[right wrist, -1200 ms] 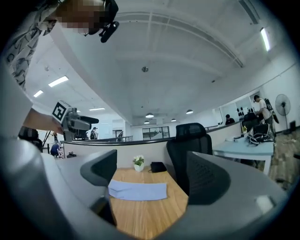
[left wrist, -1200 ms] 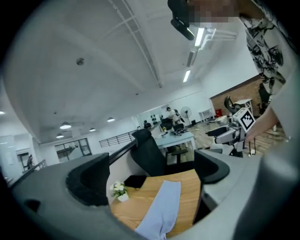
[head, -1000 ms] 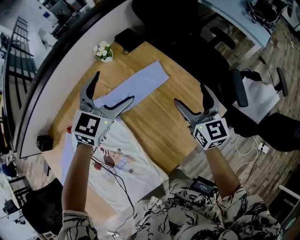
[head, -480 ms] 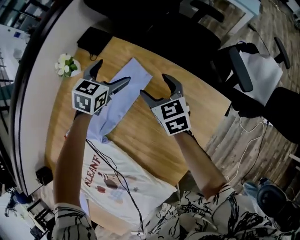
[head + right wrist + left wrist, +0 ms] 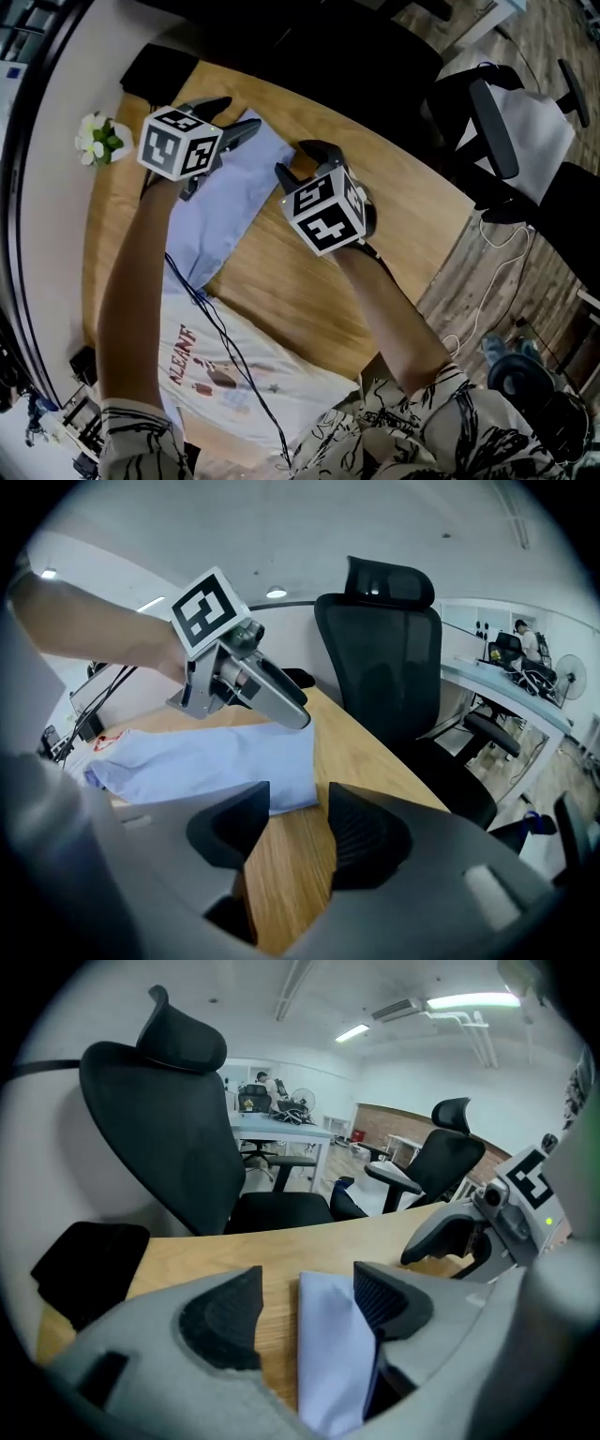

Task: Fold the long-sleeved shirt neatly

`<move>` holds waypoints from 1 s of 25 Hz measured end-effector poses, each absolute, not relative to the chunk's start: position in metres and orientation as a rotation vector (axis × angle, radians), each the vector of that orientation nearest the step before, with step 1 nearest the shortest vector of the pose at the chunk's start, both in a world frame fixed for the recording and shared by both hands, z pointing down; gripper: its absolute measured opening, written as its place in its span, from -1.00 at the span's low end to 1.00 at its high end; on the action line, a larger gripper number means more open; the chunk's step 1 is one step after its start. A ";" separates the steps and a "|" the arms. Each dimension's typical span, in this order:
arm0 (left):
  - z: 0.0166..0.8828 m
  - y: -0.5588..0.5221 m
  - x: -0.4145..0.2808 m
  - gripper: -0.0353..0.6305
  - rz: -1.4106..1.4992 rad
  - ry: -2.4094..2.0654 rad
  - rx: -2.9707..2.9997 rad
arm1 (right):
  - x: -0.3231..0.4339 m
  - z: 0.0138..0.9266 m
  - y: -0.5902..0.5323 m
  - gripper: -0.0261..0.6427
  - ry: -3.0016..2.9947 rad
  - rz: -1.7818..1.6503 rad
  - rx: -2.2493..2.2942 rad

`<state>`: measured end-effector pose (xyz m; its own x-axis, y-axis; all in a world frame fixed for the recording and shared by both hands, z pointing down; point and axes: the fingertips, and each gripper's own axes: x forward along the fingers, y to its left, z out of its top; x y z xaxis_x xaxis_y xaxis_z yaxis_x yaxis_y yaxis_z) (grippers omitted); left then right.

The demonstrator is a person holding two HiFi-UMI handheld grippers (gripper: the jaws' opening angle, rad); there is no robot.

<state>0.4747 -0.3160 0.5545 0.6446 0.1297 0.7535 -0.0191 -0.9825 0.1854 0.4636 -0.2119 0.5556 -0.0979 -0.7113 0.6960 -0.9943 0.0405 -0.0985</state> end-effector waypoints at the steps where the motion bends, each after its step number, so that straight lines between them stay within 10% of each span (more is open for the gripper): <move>1: 0.556 -0.316 0.477 0.02 1.250 0.093 2.672 | 0.464 0.557 -0.213 -0.34 -1.851 0.803 1.702; 8: 0.569 -0.299 0.474 -0.79 1.356 0.135 2.732 | 0.457 0.563 -0.217 -0.83 -1.841 0.783 1.608; 25: 0.360 -0.308 0.495 -0.81 0.857 0.008 2.998 | 0.504 0.375 -0.229 -0.84 -1.983 0.435 1.896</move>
<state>0.4953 -0.3079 0.3605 0.8488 0.0116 0.5286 -0.0015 -0.9997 0.0242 0.5036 -0.2288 0.3745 -0.0332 -0.8870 0.4606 -0.9984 0.0510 0.0261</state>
